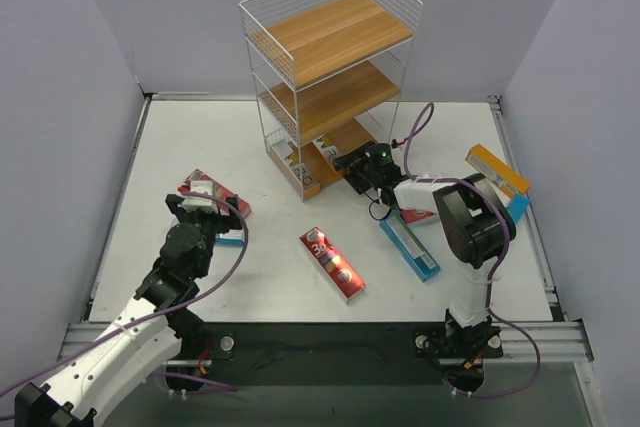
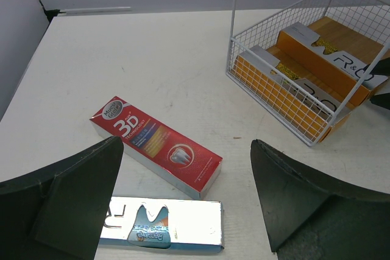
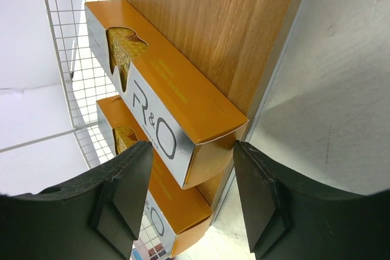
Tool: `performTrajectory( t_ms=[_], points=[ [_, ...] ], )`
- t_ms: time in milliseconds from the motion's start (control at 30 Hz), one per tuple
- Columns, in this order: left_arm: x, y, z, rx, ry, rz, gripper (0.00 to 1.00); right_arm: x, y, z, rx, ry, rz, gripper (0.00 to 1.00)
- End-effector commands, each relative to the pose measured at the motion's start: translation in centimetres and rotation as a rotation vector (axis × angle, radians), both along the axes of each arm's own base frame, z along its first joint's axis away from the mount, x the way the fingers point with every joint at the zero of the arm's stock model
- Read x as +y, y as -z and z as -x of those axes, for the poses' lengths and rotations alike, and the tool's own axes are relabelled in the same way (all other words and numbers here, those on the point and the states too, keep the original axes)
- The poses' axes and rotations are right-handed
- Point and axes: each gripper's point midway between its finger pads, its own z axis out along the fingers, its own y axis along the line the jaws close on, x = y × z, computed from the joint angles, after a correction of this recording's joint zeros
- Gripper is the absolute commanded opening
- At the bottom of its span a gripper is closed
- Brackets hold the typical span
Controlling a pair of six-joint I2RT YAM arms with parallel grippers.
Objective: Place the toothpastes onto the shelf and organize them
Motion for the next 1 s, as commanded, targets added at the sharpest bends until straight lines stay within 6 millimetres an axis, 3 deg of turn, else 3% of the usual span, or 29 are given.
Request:
performTrajectory(
  t_ms=[0,133,267,300,333,500,533,600,633,667,767,800,867,900,967],
  points=[
    [0.2,-2.1,-0.2,-0.048,-0.012,0.031,0.97,0.2,-1.0,-0.9,-0.030,-0.001,0.004,0.56],
    [0.2,-2.1,-0.2,-0.048,-0.012,0.031,0.97,-0.2,-0.9,-0.7,-0.032,-0.006,0.018,0.58],
    [0.1,-2.3,-0.1,-0.051,-0.009,0.034,0.97,-1.0,-1.6,0.0,-0.038,-0.034,0.051,0.68],
    [0.1,-2.4,-0.1,-0.052,-0.006,0.035,0.97,-1.2,-2.5,0.2,-0.056,-0.041,0.057,0.70],
    [0.1,-2.4,-0.1,-0.053,-0.004,0.038,0.97,-1.6,-2.3,0.8,-0.043,-0.051,0.075,0.72],
    [0.0,-3.0,0.0,-0.062,0.005,0.047,0.97,-4.9,-4.7,2.8,-0.062,-0.091,0.185,0.81],
    [0.0,-3.0,0.1,-0.061,0.008,0.047,0.97,-6.0,-4.1,3.8,-0.018,-0.095,0.229,0.82],
    [-0.2,-3.2,0.2,-0.064,0.017,0.053,0.97,-9.1,-5.2,4.6,-0.021,-0.073,0.321,0.85],
    [-0.3,-3.3,0.2,-0.066,0.024,0.055,0.97,-10.6,-4.5,5.9,0.034,-0.069,0.369,0.86],
    [-0.3,-3.3,0.3,-0.067,0.029,0.059,0.97,-12.6,-5.6,6.0,0.028,-0.035,0.395,0.88],
    [-0.6,-3.7,0.3,-0.073,0.044,0.066,0.97,-17.4,-6.2,7.8,0.092,-0.015,0.557,0.90],
    [-0.7,-3.8,0.3,-0.074,0.049,0.069,0.97,-20.4,-6.6,8.1,0.128,0.013,0.663,0.92],
    [-0.8,-3.9,0.3,-0.077,0.057,0.070,0.97,-23.2,-7.7,8.1,0.143,0.031,0.752,0.94],
    [-0.9,-4.0,0.3,-0.076,0.061,0.072,0.97,-25.8,-9.0,7.7,0.163,0.055,0.823,0.95],
    [-0.9,-4.0,0.3,-0.077,0.069,0.076,0.97,-28.4,-9.2,7.2,0.215,0.077,0.892,0.97]
  ],
)
